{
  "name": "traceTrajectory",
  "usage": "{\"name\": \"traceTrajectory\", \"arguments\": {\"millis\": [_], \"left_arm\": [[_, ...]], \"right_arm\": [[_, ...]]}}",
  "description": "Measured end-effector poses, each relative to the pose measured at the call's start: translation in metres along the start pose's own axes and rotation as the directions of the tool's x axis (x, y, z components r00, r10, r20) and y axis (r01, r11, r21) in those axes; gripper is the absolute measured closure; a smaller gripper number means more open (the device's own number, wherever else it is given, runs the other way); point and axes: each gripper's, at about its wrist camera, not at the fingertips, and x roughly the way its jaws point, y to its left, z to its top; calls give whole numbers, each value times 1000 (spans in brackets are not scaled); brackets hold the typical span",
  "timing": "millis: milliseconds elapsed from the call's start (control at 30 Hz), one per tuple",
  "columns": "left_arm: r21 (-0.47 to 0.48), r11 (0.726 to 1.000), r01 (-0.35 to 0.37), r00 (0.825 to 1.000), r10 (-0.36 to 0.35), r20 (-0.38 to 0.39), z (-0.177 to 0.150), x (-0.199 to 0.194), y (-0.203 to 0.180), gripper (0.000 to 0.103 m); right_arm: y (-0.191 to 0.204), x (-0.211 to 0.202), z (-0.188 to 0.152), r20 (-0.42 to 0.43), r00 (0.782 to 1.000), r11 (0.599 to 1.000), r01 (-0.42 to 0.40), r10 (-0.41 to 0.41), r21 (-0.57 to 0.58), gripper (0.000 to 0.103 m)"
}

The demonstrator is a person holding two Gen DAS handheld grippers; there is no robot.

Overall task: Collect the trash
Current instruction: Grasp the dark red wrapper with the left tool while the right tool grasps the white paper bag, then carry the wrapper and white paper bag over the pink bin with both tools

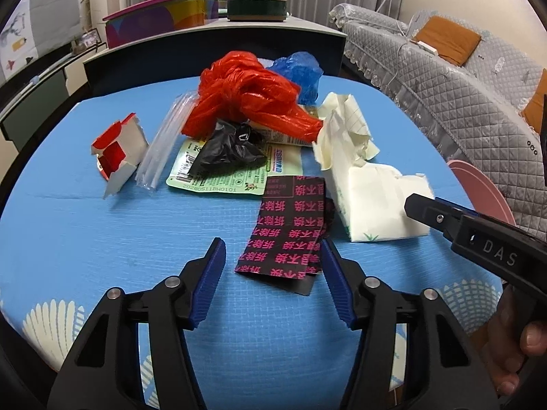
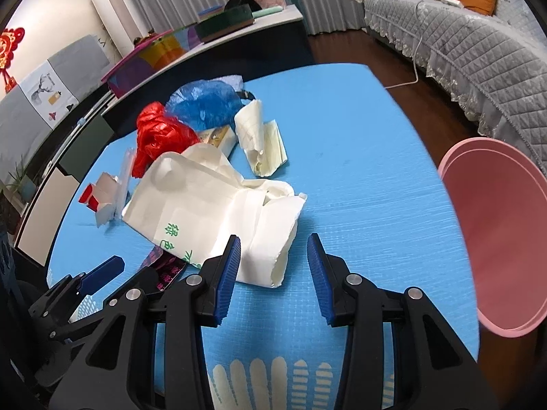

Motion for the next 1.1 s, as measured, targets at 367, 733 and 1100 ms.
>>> {"name": "traceTrajectory", "arguments": {"millis": [367, 733, 1100], "left_arm": [[1, 999, -32, 999, 32, -13, -1, -2, 10, 76], [-29, 998, -56, 998, 57, 11, -8, -24, 22, 102], [-41, 999, -36, 998, 38, 53, -13, -45, 19, 103]], "right_arm": [[12, -5, 5, 25, 1000, 999, -11, 12, -42, 86], [20, -53, -1, 140, 990, 997, -10, 21, -80, 100], [8, -96, -16, 238, 970, 996, 59, -43, -63, 103]]}}
